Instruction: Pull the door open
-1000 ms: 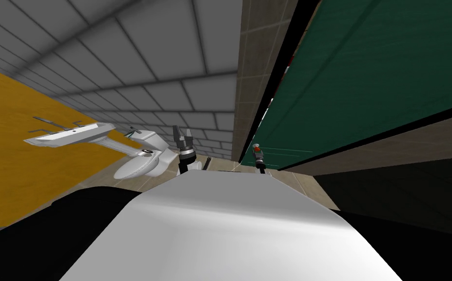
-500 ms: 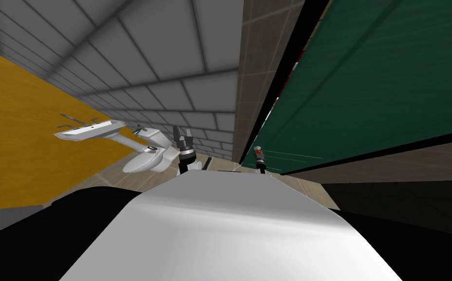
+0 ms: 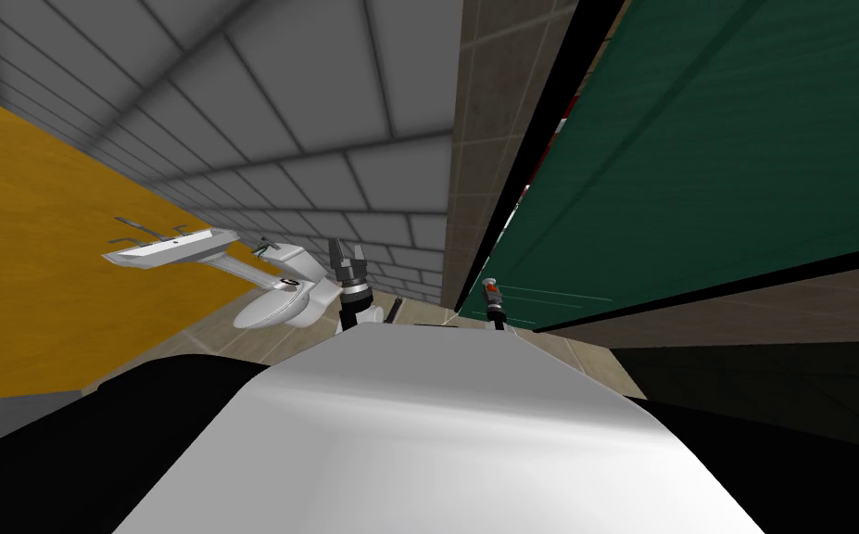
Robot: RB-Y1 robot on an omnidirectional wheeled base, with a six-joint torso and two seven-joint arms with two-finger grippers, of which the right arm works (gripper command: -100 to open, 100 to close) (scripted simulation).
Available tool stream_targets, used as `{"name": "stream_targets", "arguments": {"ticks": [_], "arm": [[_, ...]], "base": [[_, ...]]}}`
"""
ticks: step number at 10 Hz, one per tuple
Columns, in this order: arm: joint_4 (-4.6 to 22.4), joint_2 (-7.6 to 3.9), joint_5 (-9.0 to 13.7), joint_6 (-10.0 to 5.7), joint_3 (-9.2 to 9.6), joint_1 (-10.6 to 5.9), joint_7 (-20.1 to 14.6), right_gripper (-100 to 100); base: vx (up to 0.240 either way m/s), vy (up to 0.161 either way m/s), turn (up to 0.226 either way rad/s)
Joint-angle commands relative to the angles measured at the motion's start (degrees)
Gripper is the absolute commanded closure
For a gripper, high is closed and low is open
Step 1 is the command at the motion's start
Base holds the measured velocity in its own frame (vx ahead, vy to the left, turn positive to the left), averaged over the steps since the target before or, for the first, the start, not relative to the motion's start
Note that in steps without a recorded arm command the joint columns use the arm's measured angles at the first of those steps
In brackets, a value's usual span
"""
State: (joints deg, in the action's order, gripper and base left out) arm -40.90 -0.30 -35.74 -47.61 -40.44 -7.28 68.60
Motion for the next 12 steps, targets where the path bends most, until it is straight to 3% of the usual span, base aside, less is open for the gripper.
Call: {"name": "stream_targets", "arguments": {"ticks": [1,10,12], "arm": [[-0.1,-0.25,0.8,-0.01,0.44,0.13,-2.3,100],[-0.3,-1.41,4.6,-0.06,2.67,0.77,-13.3,100],[-0.4,-1.91,6.4,-0.09,3.69,1.06,-17.0,100]], "base": [[-0.007,-0.004,0.032],[-0.017,-0.003,0.036],[-0.022,-0.007,0.056]]}}
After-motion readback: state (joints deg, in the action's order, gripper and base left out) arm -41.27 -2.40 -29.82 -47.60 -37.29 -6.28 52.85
